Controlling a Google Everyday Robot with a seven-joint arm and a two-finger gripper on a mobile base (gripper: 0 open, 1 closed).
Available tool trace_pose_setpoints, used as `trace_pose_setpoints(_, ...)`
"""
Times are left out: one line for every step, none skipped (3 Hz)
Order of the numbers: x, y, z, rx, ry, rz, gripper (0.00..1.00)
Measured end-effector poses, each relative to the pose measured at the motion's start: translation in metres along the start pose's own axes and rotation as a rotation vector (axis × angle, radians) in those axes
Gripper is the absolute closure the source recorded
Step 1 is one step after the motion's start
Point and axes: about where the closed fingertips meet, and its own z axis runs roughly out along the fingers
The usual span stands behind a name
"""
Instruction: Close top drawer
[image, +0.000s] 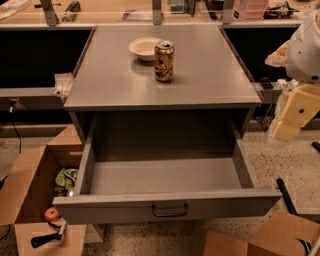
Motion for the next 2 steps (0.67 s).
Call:
trace_pose_setpoints(-0.009,-0.001,-0.01,0.0,-0.005,-0.011,0.0)
trace_pose_setpoints(-0.029,0.023,0.001,-0.028,-0.044,-0.094,0.0)
